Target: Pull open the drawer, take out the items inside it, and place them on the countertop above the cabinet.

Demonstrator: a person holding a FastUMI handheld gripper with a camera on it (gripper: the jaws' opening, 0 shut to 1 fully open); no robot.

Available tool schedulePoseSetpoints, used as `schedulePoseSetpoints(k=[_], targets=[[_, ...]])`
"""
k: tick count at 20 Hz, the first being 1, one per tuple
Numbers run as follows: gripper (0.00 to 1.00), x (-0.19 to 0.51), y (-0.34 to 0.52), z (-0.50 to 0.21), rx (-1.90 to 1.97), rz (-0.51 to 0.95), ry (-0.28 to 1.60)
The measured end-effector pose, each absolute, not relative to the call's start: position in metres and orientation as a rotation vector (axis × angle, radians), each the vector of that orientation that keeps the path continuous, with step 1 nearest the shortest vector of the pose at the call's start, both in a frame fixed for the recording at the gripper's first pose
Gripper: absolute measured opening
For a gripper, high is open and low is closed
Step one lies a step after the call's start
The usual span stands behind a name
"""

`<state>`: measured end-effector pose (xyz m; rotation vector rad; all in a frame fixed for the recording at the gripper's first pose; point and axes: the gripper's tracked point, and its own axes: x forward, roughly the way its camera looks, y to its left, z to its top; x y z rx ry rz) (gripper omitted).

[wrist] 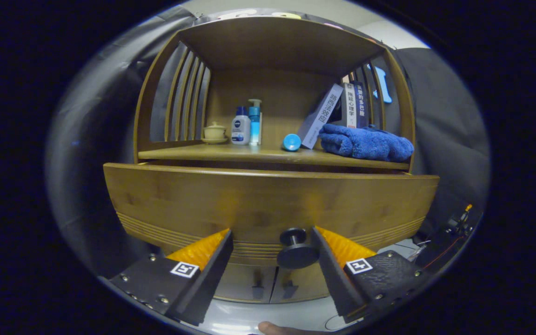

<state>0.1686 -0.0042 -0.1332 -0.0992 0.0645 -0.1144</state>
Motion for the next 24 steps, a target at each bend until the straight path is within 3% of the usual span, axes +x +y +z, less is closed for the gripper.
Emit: schedulePoseSetpoints(k=[13,24], targets=[[1.00,0.228,-0.007,-0.126,-0.098,-0.108,0.072],[1.00,0.220,-0.007,-0.122,0.008,-0.106,0.106]])
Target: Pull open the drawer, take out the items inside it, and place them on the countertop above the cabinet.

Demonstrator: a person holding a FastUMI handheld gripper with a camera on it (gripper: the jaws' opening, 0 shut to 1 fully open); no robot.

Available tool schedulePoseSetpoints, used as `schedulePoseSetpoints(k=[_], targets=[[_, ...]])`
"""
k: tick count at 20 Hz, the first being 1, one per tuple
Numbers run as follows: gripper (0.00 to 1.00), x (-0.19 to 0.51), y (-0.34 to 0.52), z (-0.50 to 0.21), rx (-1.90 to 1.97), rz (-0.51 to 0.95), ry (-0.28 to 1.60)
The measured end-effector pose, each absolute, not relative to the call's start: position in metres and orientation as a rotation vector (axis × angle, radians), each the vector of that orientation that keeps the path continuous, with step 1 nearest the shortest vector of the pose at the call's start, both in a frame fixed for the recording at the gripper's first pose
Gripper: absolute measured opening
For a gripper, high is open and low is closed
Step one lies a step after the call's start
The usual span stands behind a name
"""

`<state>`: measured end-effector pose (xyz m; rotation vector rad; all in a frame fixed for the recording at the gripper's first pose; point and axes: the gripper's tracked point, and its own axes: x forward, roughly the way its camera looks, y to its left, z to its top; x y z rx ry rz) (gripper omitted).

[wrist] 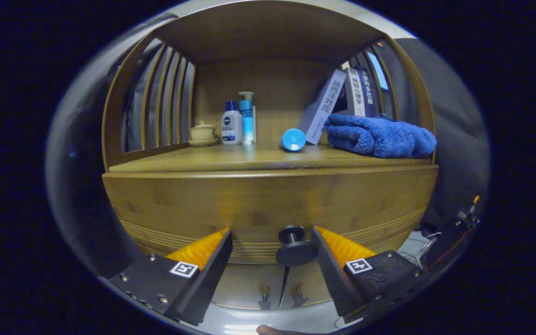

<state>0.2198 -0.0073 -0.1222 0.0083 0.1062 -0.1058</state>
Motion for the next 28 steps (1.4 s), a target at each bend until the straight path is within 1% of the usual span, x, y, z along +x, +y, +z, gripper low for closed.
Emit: schedulePoseSetpoints(k=[5,7,13,19,25,28], targets=[[0.99,0.184,-0.015,-0.087,-0.004,-0.129,0.108],[0.99,0.165,-0.010,-0.062,-0.004,-0.115,0.103],[0.99,0.079,-0.021,0.019,-0.011,-0.143,0.041],[0.99,0.005,-0.035,0.094,-0.026,-0.127,-0.076],[0.99,-0.028,-0.047,0.101,-0.029,-0.102,-0.066],[0.99,-0.032,-0.054,0.104,0.000,-0.102,-0.073]])
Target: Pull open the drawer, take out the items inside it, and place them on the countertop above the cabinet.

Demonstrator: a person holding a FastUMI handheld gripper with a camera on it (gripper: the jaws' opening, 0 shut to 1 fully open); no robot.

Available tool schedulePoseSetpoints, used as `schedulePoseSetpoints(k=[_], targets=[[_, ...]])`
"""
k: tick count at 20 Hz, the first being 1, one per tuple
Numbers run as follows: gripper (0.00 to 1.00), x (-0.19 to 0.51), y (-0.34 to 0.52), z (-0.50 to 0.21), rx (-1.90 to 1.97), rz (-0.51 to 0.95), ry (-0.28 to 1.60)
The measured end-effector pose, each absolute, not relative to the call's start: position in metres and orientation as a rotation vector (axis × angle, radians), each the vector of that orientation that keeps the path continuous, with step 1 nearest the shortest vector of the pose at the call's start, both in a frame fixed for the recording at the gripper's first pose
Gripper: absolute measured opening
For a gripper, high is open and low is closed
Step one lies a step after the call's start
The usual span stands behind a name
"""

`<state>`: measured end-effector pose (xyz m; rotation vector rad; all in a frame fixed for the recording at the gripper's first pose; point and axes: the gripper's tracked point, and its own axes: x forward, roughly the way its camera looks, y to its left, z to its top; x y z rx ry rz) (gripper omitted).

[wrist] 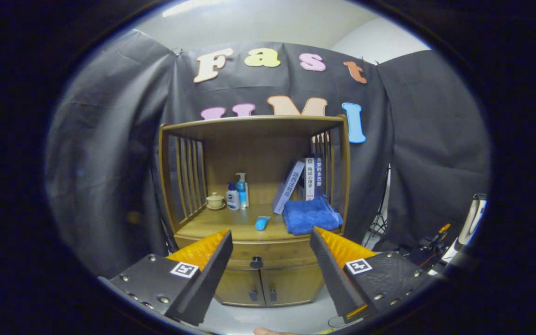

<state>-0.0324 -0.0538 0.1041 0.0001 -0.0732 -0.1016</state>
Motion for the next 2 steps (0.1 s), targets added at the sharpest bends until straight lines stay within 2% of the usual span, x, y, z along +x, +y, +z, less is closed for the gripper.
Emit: schedulePoseSetpoints(k=[2], targets=[[0.99,-0.0331,-0.0562,0.1053,0.004,-0.096,-0.074]])
